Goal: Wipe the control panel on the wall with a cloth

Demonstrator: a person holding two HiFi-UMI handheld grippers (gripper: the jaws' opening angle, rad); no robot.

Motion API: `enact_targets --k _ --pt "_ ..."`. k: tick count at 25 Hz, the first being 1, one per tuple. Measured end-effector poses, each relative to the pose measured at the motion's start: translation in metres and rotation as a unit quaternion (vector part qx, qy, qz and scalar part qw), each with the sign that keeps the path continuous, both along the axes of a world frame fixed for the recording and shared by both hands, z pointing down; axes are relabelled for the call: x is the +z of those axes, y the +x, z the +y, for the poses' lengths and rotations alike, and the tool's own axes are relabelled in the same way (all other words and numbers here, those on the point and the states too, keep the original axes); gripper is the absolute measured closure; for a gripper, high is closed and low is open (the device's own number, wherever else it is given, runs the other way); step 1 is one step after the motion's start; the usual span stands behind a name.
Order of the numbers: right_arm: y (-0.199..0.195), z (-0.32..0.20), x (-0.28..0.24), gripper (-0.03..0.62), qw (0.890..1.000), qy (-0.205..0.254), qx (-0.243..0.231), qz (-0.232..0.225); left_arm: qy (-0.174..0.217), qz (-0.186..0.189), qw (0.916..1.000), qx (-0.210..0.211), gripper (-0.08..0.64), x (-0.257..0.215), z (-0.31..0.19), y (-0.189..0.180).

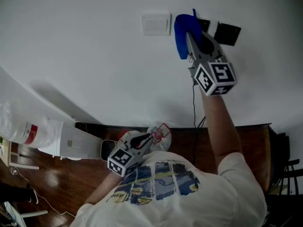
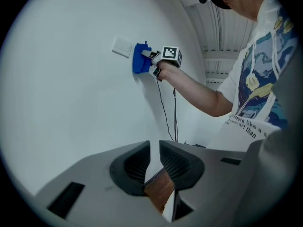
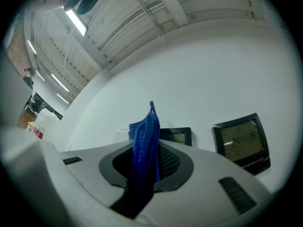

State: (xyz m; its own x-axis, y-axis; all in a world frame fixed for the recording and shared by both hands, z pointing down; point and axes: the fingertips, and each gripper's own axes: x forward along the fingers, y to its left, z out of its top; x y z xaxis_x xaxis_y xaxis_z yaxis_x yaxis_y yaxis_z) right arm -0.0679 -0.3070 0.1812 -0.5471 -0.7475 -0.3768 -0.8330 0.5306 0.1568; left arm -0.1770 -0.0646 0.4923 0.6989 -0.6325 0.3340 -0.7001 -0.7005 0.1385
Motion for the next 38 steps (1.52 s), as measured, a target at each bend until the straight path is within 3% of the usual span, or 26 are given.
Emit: enact_targets --k 38 --pt "0.152 -0.009 -0.003 0.499 0.999 0.012 0.037 -0.024 -0.01 -0.011 0.9988 0.046 0.499 0.003 -0.03 0.118"
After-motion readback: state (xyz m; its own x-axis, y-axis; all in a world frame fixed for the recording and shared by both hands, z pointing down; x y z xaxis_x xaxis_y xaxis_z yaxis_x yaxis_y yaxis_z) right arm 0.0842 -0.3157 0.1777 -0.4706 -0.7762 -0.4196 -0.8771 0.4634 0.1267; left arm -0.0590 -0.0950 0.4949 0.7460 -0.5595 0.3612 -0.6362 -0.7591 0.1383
